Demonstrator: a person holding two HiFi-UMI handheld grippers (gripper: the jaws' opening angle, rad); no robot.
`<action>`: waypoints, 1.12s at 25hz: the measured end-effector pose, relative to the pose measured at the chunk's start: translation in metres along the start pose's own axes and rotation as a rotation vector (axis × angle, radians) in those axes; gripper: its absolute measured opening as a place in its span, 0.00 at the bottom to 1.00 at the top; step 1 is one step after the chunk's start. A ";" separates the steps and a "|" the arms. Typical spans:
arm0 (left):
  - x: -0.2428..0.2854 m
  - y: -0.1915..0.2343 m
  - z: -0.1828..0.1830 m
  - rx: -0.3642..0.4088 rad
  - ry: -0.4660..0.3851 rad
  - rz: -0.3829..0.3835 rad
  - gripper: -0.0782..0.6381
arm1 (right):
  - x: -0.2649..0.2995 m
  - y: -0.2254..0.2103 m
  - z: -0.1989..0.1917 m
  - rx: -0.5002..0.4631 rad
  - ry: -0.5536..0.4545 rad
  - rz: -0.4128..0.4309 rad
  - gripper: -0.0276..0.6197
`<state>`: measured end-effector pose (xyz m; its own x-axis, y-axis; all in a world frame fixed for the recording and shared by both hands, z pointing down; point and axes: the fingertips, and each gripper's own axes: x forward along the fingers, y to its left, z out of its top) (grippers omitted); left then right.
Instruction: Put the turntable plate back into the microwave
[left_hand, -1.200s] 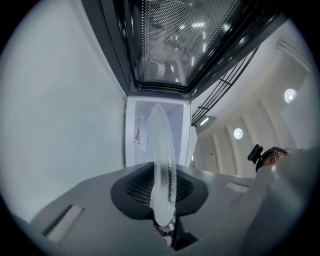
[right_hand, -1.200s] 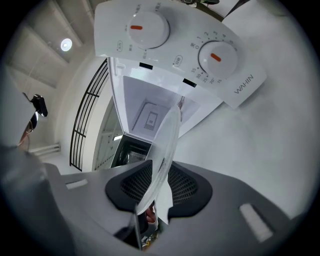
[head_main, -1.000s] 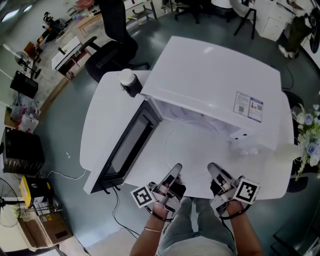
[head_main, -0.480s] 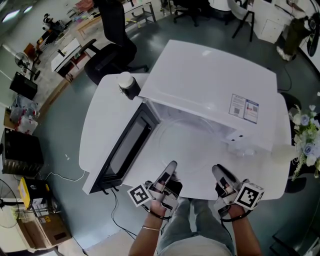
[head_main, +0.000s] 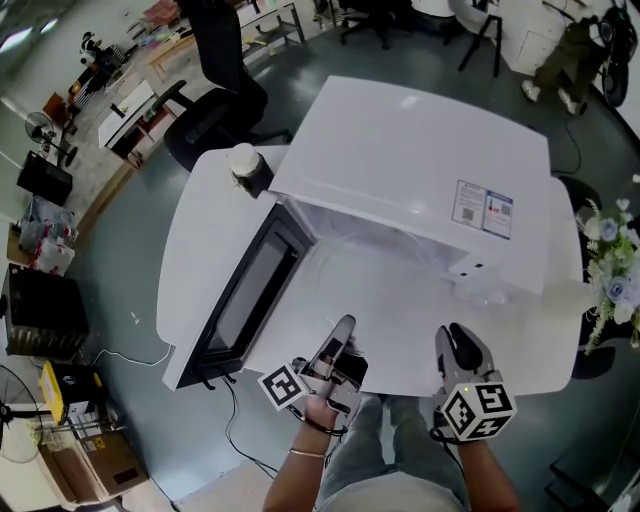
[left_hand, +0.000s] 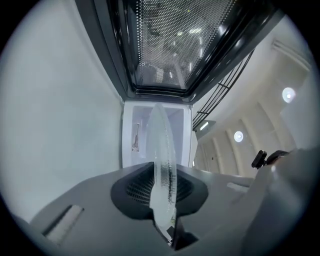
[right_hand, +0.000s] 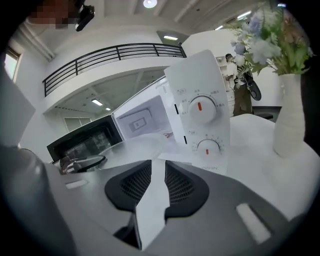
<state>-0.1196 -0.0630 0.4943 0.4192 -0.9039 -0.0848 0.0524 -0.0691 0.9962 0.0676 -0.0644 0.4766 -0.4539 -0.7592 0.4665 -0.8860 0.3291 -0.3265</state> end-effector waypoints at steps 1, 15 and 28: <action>0.001 0.000 0.000 -0.002 -0.002 -0.004 0.16 | 0.000 -0.003 -0.002 0.001 0.005 -0.022 0.19; 0.016 0.003 0.008 0.001 -0.008 -0.017 0.16 | 0.006 -0.015 -0.019 -0.073 0.004 -0.137 0.06; 0.046 0.009 0.024 0.034 0.001 -0.015 0.16 | 0.019 -0.016 -0.026 -0.089 0.015 -0.153 0.06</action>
<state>-0.1210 -0.1156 0.5001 0.4191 -0.9024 -0.1000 0.0279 -0.0973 0.9949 0.0703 -0.0696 0.5124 -0.3143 -0.7961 0.5172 -0.9493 0.2596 -0.1773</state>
